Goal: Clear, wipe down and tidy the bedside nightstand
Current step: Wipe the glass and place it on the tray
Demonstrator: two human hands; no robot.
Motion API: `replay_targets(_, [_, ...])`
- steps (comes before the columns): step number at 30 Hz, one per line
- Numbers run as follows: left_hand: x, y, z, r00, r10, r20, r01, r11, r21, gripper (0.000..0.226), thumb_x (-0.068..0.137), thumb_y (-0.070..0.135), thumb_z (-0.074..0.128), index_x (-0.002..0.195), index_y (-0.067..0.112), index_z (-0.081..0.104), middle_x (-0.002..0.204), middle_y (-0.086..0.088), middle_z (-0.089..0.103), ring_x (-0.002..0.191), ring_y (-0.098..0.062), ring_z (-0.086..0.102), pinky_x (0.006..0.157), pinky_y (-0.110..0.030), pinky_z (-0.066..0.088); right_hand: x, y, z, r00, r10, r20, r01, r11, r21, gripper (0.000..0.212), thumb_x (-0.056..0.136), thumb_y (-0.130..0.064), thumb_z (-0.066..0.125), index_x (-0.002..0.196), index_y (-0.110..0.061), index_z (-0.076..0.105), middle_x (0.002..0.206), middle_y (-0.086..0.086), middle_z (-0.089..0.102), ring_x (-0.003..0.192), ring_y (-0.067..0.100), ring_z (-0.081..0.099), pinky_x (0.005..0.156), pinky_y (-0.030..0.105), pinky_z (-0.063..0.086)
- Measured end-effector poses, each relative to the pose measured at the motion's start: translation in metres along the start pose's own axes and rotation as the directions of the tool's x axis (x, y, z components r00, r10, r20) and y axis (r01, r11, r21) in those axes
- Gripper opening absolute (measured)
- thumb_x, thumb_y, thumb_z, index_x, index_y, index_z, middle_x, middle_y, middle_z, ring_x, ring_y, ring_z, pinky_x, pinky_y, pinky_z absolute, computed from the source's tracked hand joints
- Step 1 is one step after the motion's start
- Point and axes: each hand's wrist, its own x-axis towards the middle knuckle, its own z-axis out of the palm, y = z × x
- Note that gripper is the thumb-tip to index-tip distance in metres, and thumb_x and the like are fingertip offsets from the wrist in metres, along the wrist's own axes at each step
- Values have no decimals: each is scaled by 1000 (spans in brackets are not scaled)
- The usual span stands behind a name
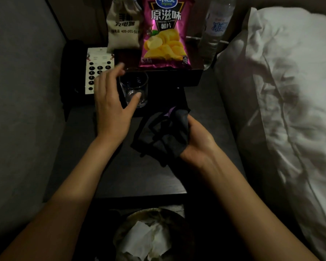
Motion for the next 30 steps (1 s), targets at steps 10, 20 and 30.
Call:
replay_targets(10, [-45, 18, -3, 787, -66, 613, 262, 936, -235, 48, 76, 7, 72, 119, 26, 61, 98, 7, 64, 65, -8, 61, 63, -23, 51, -8, -1, -1, 949, -287, -130, 98, 662, -743, 35, 103, -22, 47, 108, 7, 65, 88, 19, 64, 74, 22, 62, 62, 26, 49])
replay_targets(20, [-57, 26, 1, 757, -251, 603, 191, 968, 163, 30, 78, 17, 74, 106, 21, 64, 96, 2, 58, 89, -14, 63, 74, -34, 52, -16, -21, -24, 670, -725, 160, 114, -112, -987, 19, 94, -24, 59, 84, -10, 67, 69, -1, 64, 75, 17, 65, 71, 35, 53])
replay_targets(30, [-102, 110, -26, 818, -202, 539, 403, 870, -285, 34, 81, 6, 73, 111, 17, 62, 88, 2, 64, 69, -5, 57, 67, -14, 46, -109, -12, -37, 495, -848, 187, 155, -126, -980, 6, 88, -12, 66, 91, -9, 70, 82, 2, 69, 79, 15, 65, 77, 36, 53])
